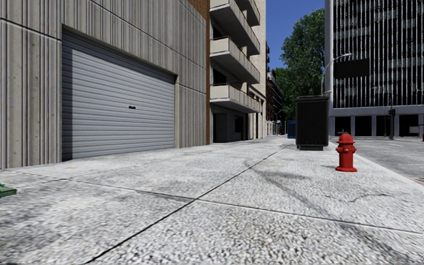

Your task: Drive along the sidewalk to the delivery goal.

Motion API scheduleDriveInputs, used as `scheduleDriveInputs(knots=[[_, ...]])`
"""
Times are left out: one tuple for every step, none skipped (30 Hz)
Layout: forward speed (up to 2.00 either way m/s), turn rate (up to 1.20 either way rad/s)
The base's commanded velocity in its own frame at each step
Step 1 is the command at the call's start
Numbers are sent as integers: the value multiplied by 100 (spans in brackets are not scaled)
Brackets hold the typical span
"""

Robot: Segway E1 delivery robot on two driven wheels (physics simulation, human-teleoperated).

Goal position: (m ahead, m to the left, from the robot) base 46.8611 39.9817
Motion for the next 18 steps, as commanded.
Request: scheduleDriveInputs(knots=[[104,0],[104,0],[104,0],[104,0],[104,0],[104,0],[110,0],[132,0],[200,0],[200,0],[200,0],[200,0],[200,0],[200,0],[200,0],[200,0],[200,0],[200,0]])
